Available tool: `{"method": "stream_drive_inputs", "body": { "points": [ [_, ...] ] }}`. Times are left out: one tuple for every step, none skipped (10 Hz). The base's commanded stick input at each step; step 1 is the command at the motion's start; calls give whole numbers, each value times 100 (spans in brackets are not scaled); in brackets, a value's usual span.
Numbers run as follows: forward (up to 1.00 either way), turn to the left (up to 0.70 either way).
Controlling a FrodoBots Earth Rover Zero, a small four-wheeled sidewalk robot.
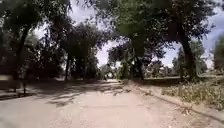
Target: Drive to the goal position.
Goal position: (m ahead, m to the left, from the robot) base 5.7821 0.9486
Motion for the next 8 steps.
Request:
{"method": "stream_drive_inputs", "body": {
  "points": [
    [70, -1],
    [70, -1],
    [70, -1],
    [70, -1],
    [70, -1],
    [70, -1],
    [70, -1],
    [70, -1]
  ]
}}
